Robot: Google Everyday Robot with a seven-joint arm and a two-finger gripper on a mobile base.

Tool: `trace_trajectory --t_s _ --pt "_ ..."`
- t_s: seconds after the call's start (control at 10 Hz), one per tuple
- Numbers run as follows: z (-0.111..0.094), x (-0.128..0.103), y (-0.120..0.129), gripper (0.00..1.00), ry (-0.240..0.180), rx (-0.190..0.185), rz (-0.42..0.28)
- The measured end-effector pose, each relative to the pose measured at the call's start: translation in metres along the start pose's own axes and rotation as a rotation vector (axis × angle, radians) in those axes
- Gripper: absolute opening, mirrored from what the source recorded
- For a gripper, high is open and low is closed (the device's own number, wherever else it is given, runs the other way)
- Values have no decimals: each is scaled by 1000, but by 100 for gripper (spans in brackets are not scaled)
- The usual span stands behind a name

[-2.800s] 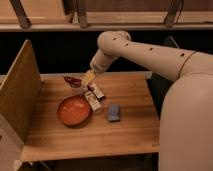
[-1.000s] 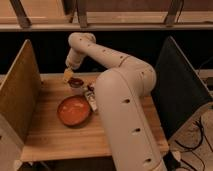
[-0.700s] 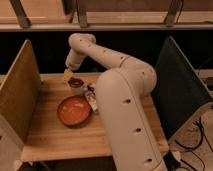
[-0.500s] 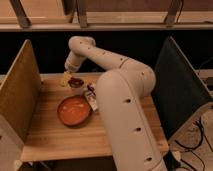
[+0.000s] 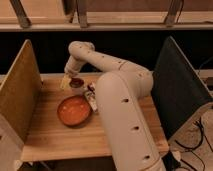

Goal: Place the pepper in the ceramic cup

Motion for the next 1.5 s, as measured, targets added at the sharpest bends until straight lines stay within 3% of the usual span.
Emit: trace_trajectory --t_s 0.2,0.7,0.9,1.1,1.3,1.5 --pt "7 -4 1 64 -9 8 16" --pt "11 -5 5 12 -20 4 24" --pt "7 -5 10 0 -18 -14 26" --pt "-6 1 19 0 -8 -57 17" --pt "-38 20 39 0 56 -156 -18" --pt "-72 56 49 0 212 -252 -69"
